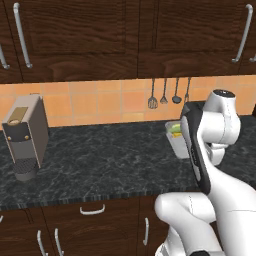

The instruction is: Take the meat container that has the steak and place it on the second highest rack of the freezer. Then take the vegetable container that has the corns and place it on the highest rack of the freezer.

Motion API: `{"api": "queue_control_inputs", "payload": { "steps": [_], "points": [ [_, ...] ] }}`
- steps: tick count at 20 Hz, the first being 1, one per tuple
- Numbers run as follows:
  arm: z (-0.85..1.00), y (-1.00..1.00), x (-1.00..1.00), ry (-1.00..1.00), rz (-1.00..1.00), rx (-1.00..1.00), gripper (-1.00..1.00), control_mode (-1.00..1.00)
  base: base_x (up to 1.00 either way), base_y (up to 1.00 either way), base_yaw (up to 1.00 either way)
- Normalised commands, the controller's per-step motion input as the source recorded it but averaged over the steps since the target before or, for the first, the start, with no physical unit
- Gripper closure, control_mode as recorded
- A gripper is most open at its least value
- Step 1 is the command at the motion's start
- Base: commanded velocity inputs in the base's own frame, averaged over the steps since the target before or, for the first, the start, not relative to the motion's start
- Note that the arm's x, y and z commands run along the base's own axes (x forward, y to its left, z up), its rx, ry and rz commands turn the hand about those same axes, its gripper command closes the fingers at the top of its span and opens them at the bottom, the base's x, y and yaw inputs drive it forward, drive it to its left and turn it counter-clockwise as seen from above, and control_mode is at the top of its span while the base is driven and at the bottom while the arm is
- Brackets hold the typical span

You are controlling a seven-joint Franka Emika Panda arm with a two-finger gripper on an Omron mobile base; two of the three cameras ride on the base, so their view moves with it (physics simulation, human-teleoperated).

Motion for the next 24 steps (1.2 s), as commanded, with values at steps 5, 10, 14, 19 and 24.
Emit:
{"api": "queue_control_inputs", "payload": {
  "steps": [5,10,14,19,24],
  "points": [
    [-0.04,0.00,-0.03,-0.01,-0.06,-0.02,1.00,-1.00,0.00,0.00,0.00],
    [0.00,0.02,0.00,0.00,0.00,-0.01,1.00,1.00,-0.14,0.00,0.00],
    [0.00,0.00,0.00,0.00,0.00,0.00,1.00,1.00,-0.96,-0.08,0.02],
    [0.00,0.00,0.00,0.00,0.00,0.00,1.00,1.00,-0.70,-0.31,-0.13],
    [0.00,0.00,0.00,0.00,0.00,0.00,1.00,1.00,-0.33,-0.09,-0.59]
  ]
}}
